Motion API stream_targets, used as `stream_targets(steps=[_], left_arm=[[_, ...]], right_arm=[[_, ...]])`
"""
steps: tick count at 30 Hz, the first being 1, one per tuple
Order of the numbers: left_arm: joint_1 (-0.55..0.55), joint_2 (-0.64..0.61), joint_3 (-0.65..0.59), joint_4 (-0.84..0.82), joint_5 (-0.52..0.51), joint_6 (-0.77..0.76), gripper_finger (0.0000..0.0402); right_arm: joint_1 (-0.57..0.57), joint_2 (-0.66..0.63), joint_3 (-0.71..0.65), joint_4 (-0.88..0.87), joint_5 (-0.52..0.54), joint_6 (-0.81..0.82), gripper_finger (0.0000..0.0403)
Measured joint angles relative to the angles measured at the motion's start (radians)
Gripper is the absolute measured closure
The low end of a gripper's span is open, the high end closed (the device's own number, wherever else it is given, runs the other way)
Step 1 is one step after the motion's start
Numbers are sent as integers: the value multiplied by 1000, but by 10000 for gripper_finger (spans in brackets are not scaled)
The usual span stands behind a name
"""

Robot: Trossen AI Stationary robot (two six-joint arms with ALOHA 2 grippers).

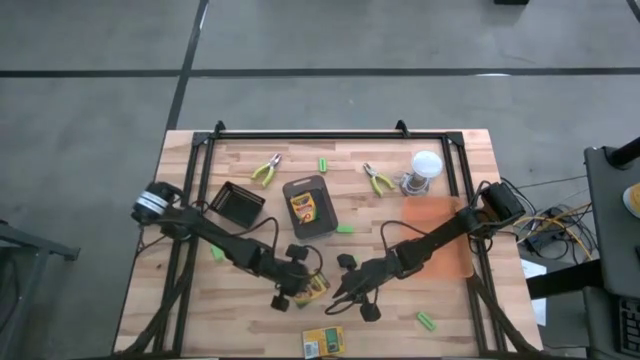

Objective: Pick & Place School Supplies
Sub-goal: Put the left yellow crayon box into the black transparent bin

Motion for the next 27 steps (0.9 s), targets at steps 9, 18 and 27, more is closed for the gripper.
stream_targets(steps=[9, 18, 27], left_arm=[[-1, 159, -1, 290, -50, -227, 285], [-4, 152, 3, 303, -242, -552, 285], [-8, 150, 4, 301, -236, -608, 285]], right_arm=[[0, 0, 0, 0, 0, 0, 346], [0, 0, 0, -2, 0, 0, 346], [0, 0, 0, -15, -18, 22, 346]])
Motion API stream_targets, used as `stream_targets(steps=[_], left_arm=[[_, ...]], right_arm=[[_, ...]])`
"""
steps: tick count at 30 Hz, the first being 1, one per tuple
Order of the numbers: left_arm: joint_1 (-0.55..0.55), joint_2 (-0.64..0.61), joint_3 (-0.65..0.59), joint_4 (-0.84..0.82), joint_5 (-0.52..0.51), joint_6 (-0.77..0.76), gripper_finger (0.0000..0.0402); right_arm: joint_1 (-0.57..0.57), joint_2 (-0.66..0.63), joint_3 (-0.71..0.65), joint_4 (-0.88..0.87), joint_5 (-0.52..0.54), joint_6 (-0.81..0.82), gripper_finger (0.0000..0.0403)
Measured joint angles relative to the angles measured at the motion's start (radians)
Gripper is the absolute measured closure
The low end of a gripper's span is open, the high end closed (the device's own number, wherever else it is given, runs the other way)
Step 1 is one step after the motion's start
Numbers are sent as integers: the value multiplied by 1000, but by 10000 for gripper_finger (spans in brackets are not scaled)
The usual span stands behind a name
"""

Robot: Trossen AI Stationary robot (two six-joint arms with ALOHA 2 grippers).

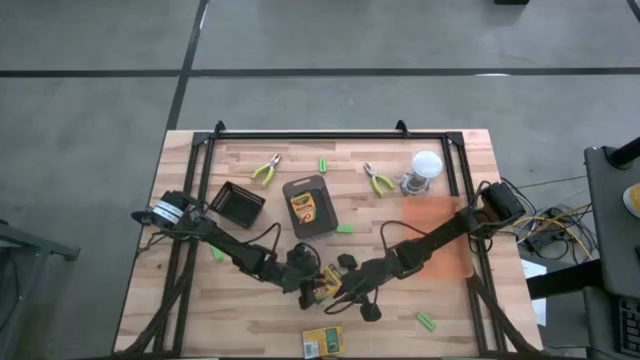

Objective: Pick & Place School Supplies
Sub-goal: Put the left yellow crayon box into the black transparent bin

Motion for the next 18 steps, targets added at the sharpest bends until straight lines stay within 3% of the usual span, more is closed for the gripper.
stream_targets(steps=[4, 9, 13, 18], left_arm=[[1, -45, 0, -2, 28, 41, 285], [-1, -141, -7, -77, 50, 136, 285], [-1, -245, -4, -238, 46, 192, 285], [-1, -322, -7, -465, 36, 243, 285]], right_arm=[[0, -2, 0, -23, -87, 1, 346], [0, -3, 0, -20, -88, 10, 346], [0, -3, 0, -18, -81, 54, 346], [2, -2, 0, -4, 19, 113, 346]])
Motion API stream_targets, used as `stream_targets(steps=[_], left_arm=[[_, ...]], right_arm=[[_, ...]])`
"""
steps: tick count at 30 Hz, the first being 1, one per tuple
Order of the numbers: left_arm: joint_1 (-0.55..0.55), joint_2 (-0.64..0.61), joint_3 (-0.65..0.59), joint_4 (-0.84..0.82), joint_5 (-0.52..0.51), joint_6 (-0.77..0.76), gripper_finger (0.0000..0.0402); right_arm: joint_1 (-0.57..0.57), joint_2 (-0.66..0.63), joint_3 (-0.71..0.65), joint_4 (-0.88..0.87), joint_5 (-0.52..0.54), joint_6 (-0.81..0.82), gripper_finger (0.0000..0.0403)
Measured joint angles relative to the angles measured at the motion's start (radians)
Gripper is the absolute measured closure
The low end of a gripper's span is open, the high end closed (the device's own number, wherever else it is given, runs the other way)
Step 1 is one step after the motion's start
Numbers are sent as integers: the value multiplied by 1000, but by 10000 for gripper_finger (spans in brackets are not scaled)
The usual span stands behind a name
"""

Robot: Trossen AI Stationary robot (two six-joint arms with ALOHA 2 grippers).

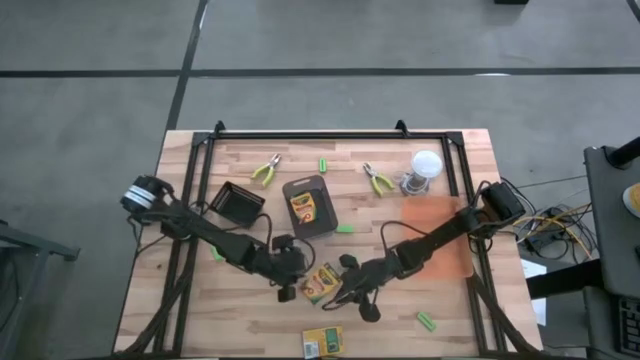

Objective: Pick & Place School Supplies
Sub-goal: Put the left yellow crayon box into the black transparent bin

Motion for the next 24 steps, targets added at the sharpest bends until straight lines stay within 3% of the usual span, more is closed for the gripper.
stream_targets(steps=[5, 13, 20, 24], left_arm=[[2, -3, -7, -118, -24, 94, 285], [2, 1, -35, -63, -32, 206, 285], [3, 0, -65, 10, -33, 210, 285], [3, 0, -67, 18, -32, 210, 285]], right_arm=[[0, 13, -1, -9, 57, 75, 346], [5, 90, 3, -16, 107, 187, 346], [-10, 197, 51, 9, 101, 234, 346], [-13, 189, 54, -5, 86, 232, 346]])
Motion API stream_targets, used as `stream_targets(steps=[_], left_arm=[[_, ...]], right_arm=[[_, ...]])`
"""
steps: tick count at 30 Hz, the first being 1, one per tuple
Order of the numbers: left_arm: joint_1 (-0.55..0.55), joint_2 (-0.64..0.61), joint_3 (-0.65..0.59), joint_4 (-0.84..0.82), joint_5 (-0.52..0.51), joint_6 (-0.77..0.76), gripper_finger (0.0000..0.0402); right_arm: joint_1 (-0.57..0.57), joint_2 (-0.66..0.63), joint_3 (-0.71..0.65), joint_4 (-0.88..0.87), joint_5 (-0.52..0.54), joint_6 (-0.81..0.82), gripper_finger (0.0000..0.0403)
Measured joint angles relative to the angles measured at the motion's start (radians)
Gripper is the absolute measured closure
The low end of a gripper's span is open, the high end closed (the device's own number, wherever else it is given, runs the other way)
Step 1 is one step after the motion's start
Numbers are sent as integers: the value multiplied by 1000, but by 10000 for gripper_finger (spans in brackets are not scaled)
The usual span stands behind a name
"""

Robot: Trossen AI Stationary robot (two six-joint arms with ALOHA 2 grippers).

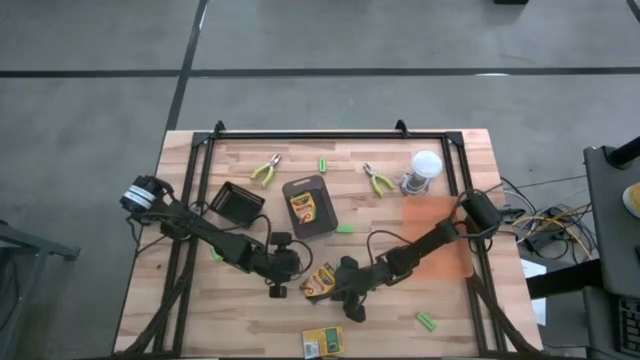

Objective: Pick & Place School Supplies
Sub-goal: Put the left yellow crayon box into the black transparent bin

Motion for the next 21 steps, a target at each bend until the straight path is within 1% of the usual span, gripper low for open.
stream_targets(steps=[5, 9, 13, 17, 21], left_arm=[[0, 0, 0, 22, 1, -11, 285], [0, 8, 0, 26, 2, -28, 285], [0, 56, 0, 46, 16, -29, 285], [0, 105, 4, 104, 38, -34, 285], [-1, 130, 4, 154, 49, -75, 285]], right_arm=[[-4, -40, -5, -47, 15, -14, 346], [-13, -62, -5, -101, 47, -5, 346], [-15, -58, -5, -125, 56, 0, 346], [-17, -58, -5, -127, 65, -1, 346], [-22, -61, -5, -130, 79, -4, 346]])
